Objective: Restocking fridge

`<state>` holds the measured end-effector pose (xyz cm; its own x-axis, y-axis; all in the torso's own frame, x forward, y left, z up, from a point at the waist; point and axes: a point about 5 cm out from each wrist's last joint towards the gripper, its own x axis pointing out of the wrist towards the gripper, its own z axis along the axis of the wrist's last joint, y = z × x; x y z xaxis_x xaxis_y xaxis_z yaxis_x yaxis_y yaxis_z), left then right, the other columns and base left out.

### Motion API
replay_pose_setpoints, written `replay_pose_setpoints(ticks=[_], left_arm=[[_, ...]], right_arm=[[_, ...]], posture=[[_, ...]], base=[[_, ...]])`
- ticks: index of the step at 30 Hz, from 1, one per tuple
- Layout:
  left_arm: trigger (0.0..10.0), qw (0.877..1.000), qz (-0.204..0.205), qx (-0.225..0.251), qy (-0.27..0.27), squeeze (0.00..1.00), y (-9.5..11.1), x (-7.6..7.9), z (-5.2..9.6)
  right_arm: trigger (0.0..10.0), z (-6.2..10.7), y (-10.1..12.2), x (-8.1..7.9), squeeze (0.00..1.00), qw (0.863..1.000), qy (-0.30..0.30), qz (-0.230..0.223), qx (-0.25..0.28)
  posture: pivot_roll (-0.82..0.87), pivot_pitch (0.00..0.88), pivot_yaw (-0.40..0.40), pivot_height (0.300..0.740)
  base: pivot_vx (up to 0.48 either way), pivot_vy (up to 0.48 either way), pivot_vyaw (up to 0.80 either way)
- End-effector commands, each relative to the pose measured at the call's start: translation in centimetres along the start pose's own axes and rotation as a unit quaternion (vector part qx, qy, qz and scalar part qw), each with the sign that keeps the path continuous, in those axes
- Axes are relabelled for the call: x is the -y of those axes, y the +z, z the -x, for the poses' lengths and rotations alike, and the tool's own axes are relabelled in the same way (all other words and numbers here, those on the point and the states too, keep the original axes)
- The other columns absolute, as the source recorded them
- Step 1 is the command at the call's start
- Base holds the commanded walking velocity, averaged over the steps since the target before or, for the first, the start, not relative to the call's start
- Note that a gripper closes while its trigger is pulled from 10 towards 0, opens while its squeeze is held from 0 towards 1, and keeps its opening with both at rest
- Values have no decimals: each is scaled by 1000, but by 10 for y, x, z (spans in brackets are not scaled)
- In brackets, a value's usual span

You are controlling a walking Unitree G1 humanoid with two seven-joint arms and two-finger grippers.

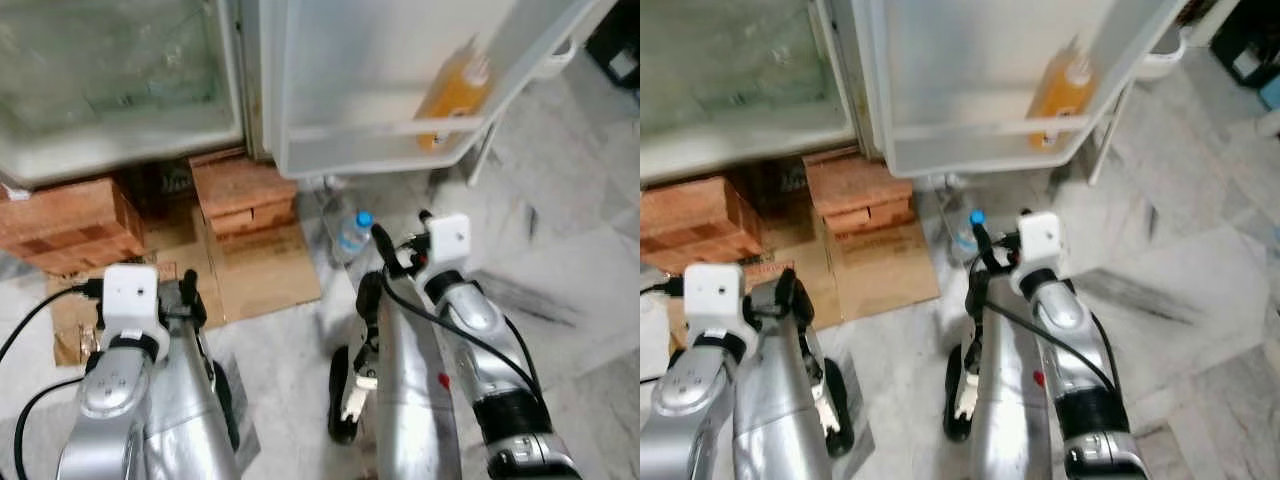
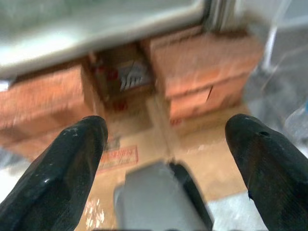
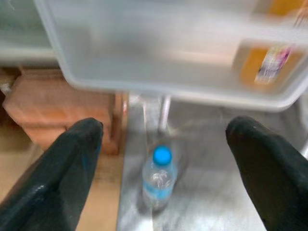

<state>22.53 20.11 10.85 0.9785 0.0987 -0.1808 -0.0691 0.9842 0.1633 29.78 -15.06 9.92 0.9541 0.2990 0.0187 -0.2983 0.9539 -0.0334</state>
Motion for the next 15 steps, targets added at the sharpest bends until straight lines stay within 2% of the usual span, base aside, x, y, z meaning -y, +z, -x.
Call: replay_pose_setpoints(ticks=[1,3,5,11,13,15], left_arm=[[10000,1000,1,-10,-3,0,-6,0,2],[10000,1000,5,-2,-8,0,-9,3,-1],[10000,1000,7,1,-18,0,-11,7,-1],[10000,1000,7,7,-28,0,-10,9,-5],[10000,999,2,27,-42,0,-3,12,-16],[10000,998,-1,35,-48,0,1,13,-19]], right_arm=[[10000,3,2,-1,0,1000,6,-2,1],[10000,22,4,-5,0,1000,8,1,13],[10000,29,12,-6,0,1000,5,-1,26],[10000,26,20,-7,0,999,8,-7,36],[10000,16,40,-5,0,998,8,-10,54],[10000,12,47,-3,0,998,6,-9,62]], posture=[[89,148,-107,511],[75,112,-95,521],[69,102,-89,531],[55,92,-78,541],[51,91,-51,551],[51,91,-50,556]], base=[[0,0,0],[0,0,0],[0,0,0],[0,0,0],[0,0,0],[0,0,0]])
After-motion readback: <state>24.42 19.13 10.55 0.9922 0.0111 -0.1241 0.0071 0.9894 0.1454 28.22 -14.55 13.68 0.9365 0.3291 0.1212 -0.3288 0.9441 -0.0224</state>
